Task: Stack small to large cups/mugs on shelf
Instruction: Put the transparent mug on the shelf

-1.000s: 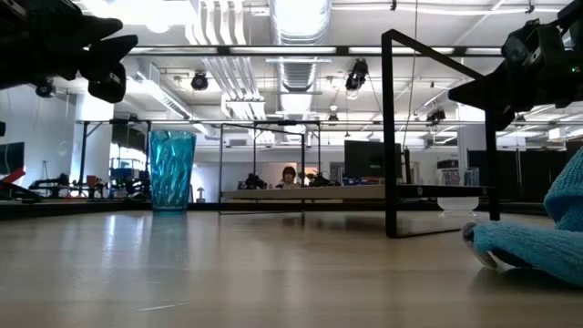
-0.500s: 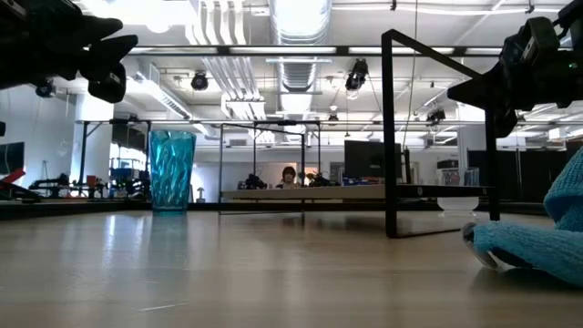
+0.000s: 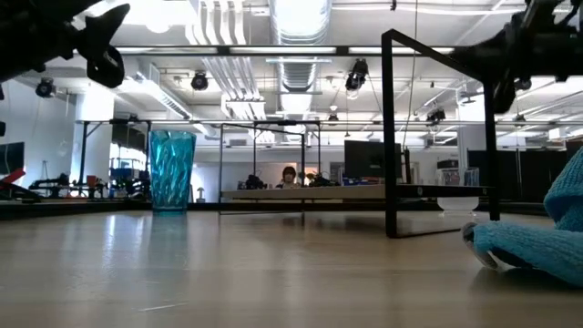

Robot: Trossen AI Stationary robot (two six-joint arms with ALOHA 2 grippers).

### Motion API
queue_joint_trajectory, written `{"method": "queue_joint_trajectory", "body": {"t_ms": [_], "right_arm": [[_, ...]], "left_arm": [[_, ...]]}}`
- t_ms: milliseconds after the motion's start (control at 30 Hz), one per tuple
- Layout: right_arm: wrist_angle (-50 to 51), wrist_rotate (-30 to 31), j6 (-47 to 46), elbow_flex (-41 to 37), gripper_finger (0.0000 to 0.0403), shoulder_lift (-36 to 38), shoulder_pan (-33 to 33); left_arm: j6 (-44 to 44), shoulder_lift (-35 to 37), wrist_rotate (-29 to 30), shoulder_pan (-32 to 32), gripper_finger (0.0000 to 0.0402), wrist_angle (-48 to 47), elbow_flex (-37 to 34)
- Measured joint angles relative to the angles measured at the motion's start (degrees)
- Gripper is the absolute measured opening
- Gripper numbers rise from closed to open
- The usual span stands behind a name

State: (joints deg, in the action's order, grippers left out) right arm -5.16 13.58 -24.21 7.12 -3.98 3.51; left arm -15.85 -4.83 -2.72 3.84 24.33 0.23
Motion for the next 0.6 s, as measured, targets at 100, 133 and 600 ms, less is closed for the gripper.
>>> {"method": "queue_joint_trajectory", "body": {"t_ms": [100, 133, 600], "right_arm": [[4.81, 0.01, 5.14, 6.48, 0.0009, -2.39, 0.00], [7.22, 0.00, 6.08, 9.11, 0.0009, -3.44, 0.00], [28.87, 0.00, 20.92, 44.89, 0.0010, -24.07, 0.00]], "left_arm": [[-0.27, 0.00, 1.05, 0.00, 0.0114, 2.29, 0.00], [-0.30, -0.01, 2.05, 0.00, 0.0114, 3.26, 0.00], [1.33, -0.01, 4.76, -0.02, 0.0114, 8.23, 0.00]]}}
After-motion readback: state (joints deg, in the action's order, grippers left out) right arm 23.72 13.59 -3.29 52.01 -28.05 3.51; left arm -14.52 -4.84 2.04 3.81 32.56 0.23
